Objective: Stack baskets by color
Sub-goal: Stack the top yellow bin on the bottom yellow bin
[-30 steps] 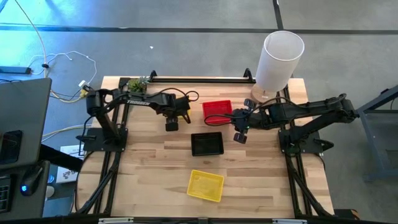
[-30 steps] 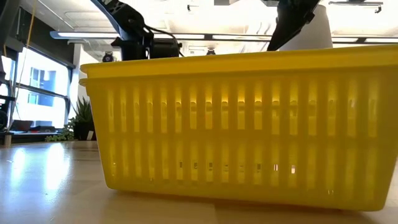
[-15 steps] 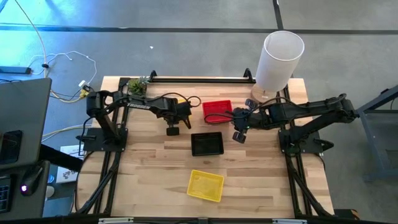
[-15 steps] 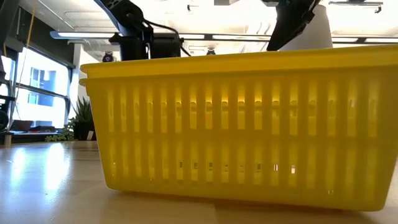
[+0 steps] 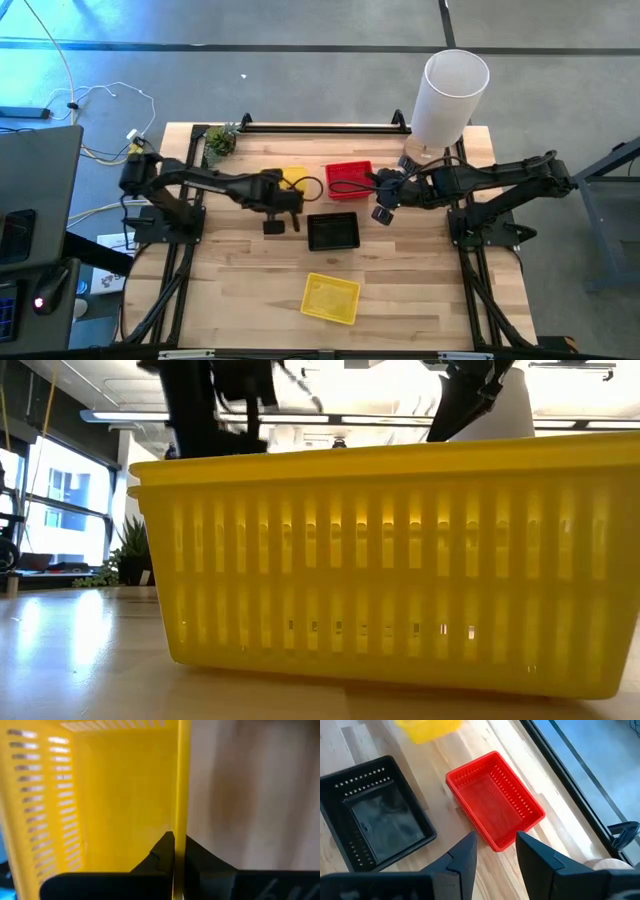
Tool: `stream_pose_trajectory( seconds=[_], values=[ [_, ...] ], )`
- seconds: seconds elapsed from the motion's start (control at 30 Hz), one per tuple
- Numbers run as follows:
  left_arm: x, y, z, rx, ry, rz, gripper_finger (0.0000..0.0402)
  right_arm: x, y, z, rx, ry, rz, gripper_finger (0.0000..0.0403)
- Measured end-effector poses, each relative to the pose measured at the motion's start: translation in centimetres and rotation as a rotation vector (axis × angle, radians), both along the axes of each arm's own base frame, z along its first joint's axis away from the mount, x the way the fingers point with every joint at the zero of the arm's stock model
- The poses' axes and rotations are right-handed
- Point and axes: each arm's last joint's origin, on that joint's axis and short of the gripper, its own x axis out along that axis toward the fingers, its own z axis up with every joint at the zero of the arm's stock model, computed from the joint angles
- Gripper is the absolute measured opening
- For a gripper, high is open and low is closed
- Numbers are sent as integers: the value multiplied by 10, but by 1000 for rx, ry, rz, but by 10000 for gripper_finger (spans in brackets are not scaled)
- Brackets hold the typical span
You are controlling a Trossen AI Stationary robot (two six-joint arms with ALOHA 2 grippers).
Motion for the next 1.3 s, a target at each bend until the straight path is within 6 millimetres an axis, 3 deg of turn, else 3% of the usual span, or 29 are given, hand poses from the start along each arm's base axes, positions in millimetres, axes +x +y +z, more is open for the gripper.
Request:
stream_pose_trajectory(
  seconds=[0.2, 0.53, 0.8, 1.03, 1.3],
  values=[
    [-6, -39, 34, -38, -145, -47, 0, -1, -2, 1, -33, -35, -85, 122],
    [4, -118, 88, -106, -415, -263, 0, -1, -17, 2, -44, -63, -194, 122],
    [10, -156, 121, -177, -655, -370, 0, -1, -24, 1, -43, -55, -218, 122],
    [18, -175, 130, -219, -801, -443, 0, -1, -24, 1, -36, -54, -215, 122],
    [34, -200, 109, -200, -807, -522, 0, -1, -23, 1, -24, -53, -209, 122]
  ],
)
